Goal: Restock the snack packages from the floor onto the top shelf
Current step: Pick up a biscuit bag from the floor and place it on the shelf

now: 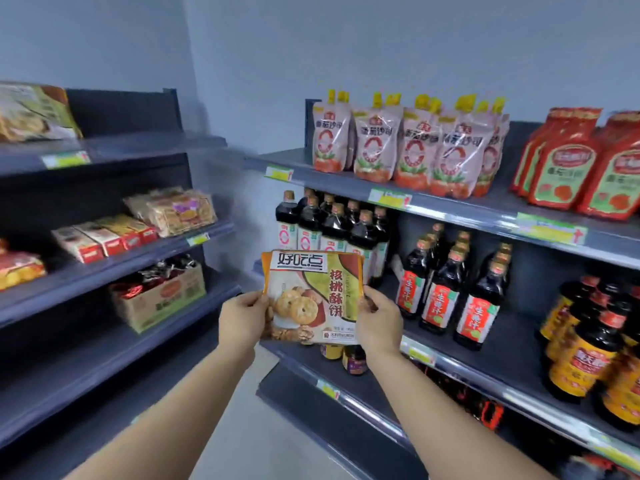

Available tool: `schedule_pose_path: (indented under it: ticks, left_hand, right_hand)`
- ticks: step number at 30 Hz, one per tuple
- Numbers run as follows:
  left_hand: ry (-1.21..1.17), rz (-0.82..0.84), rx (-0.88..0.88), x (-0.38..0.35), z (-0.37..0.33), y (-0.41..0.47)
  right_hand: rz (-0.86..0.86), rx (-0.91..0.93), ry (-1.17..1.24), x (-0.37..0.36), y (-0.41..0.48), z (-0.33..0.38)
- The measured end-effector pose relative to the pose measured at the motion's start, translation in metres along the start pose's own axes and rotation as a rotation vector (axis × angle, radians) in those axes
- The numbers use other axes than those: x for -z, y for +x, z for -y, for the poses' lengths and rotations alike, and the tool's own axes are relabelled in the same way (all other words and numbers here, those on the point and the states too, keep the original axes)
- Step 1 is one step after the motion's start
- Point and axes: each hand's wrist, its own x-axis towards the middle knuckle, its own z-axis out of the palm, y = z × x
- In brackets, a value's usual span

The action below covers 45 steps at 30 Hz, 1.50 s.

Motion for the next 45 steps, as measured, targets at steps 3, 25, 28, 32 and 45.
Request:
schedule_pose_path:
  ticks: [3,25,28,32,45]
  left_hand:
    - [0.001,-0.051,-0.061,0.03,-0.029,0.021]
    - [-0.086,-0.523,-0.13,0.148,-0.13,0.187]
    - [-0.082,-0.553,-0.148,0.164,-0.14,0.209]
    - [-0.097,-0.573,-0.161,0.19,-0.153,0.251]
    - [-0.019,-0.684,-0.234,0.289,-0.211,0.391]
  right_hand:
    - [0.026,0.057,0.015,-0.034,0.009,0.031]
    - [0.447,0.336,0.099,-0.273,0.141,0.183]
    - [0.49,0.347,0.116,-0.308,0.152,0.199]
    - [0.517,0.373,0.166,-0.36,0.168,0.22]
    - [0.604,0.411,0.284,-0.514,0.207,0.319]
